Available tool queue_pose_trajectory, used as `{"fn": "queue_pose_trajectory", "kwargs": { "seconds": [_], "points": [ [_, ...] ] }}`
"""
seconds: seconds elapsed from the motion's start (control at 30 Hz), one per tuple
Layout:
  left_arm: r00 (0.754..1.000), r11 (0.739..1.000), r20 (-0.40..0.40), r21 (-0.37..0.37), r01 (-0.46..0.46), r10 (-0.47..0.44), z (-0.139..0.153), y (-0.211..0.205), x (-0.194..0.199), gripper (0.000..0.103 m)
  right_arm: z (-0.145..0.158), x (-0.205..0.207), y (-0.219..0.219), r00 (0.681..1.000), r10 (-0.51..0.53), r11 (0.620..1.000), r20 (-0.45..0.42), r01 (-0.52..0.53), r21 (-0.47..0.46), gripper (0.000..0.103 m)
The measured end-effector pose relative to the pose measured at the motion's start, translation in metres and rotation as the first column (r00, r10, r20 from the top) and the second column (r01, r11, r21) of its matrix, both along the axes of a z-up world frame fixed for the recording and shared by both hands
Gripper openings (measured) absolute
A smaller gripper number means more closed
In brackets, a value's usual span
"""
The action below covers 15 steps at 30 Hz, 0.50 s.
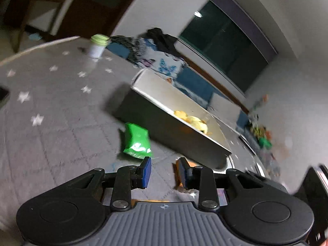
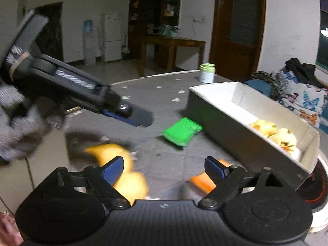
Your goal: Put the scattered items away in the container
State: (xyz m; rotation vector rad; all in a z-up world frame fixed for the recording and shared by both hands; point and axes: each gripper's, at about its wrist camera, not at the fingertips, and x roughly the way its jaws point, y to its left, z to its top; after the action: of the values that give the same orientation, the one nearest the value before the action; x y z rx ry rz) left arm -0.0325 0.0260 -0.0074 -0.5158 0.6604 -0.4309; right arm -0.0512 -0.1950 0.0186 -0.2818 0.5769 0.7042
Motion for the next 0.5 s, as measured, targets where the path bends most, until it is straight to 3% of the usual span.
{"fn": "queue_pose_trajectory", "kwargs": {
  "seconds": [0.2,0.5],
  "points": [
    [1.0,1.0,-0.023,0.012,0.0,0.0,-0.009,-0.006,0.004,0.032,0.004,-0.026,0.002,0.998,0.046,0.999,0.035,-0.045,-0.03,0.088],
    [1.0,1.0,-0.021,0.021,0.013,-0.013,-0.002,0.009,-0.013,0.033,-0.016,-0.025,0.023,0.992,0.124,0.99,-0.028,-0.126,-0.061,0.086]
  ]
}}
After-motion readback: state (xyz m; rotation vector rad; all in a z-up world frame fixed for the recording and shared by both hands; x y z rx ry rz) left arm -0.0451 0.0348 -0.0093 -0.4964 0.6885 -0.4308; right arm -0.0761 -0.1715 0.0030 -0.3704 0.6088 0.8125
